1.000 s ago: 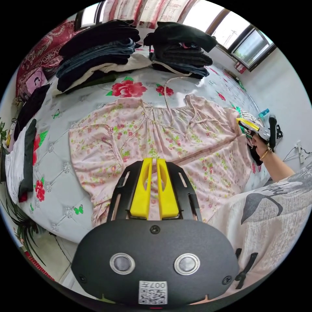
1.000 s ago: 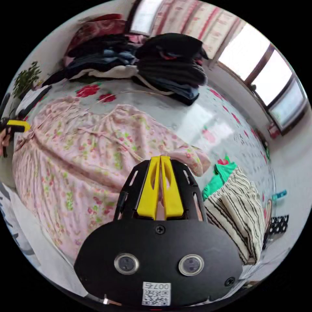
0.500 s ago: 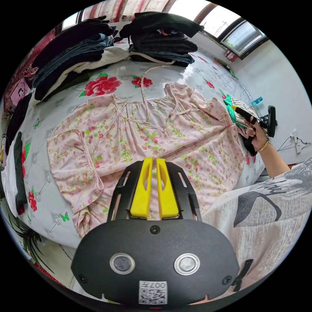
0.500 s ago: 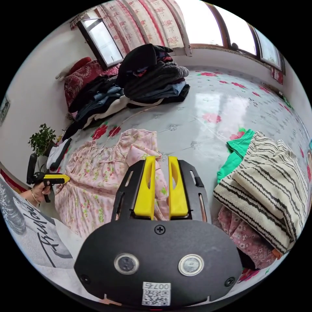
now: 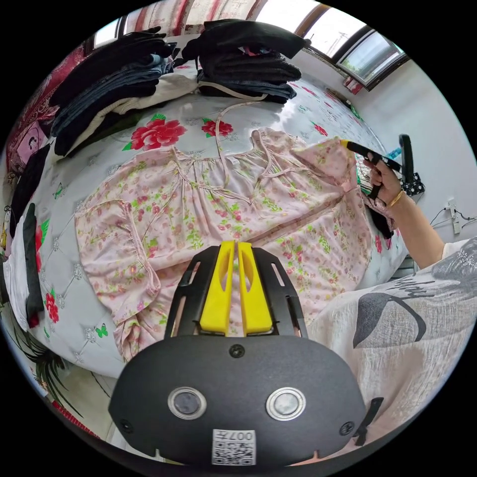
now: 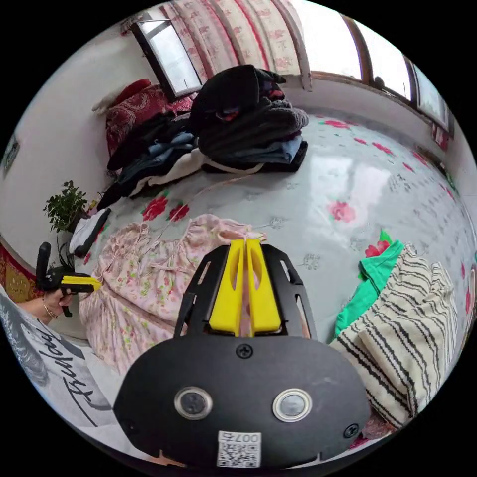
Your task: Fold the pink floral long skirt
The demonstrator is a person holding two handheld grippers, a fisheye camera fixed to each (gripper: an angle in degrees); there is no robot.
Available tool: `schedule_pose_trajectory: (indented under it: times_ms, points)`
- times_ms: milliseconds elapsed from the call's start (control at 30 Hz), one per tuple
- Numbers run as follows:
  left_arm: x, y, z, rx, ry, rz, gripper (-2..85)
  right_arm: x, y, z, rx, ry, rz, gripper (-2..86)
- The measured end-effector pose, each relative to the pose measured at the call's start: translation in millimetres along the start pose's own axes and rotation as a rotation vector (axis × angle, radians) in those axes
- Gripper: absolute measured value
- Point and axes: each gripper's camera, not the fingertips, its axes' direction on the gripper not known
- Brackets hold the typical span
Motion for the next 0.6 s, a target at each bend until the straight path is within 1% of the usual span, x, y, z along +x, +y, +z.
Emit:
schedule_pose_trajectory:
  times_ms: [67,100,133,167,200,233,267,300,333,367,433,500,567,600]
  points:
    - [-7,1,1,0.011,0.023,-0.026,-0.9,-41,3,-35,0.111,0.109,-0.176,0.2]
    - [-10,0,3,0.014,0.038,-0.037,-0.9,-53,5,-39,0.124,0.125,-0.224,0.2]
    - [-12,-2,7,0.012,0.045,-0.043,-0.9,-80,11,-41,0.135,0.147,-0.322,0.4]
    - [-13,-3,9,0.009,0.047,-0.044,-0.9,-106,19,-33,0.104,0.148,-0.419,0.8]
    - [-12,-6,11,0.007,0.053,-0.040,-0.9,-119,23,-26,0.072,0.140,-0.464,1.0]
    - [-11,-8,12,0.010,0.056,-0.035,-0.9,-140,34,-8,-0.011,0.111,-0.533,1.4]
    - [-8,-10,13,0.016,0.064,-0.024,-0.9,-156,47,9,-0.097,0.078,-0.572,1.8]
    - [-5,-12,13,0.017,0.069,-0.010,-0.9,-162,53,16,-0.133,0.063,-0.583,1.9]
    - [-2,-13,13,0.016,0.067,0.006,-0.9,-167,63,20,-0.153,0.039,-0.584,2.3]
    - [0,-14,13,0.015,0.063,0.014,-0.9,-168,70,17,-0.132,0.029,-0.571,2.6]
    - [2,-13,13,0.007,0.056,0.032,-0.9,-158,74,9,-0.095,0.074,-0.523,3.1]
    - [2,-12,16,-0.002,0.058,0.034,-0.9,-135,69,5,-0.082,0.129,-0.410,3.6]
    - [0,-13,19,-0.005,0.073,0.019,-0.9,-88,54,11,-0.131,0.145,-0.181,4.2]
    - [-1,-14,20,-0.003,0.086,0.007,-0.9,-76,50,14,-0.150,0.137,-0.125,4.4]
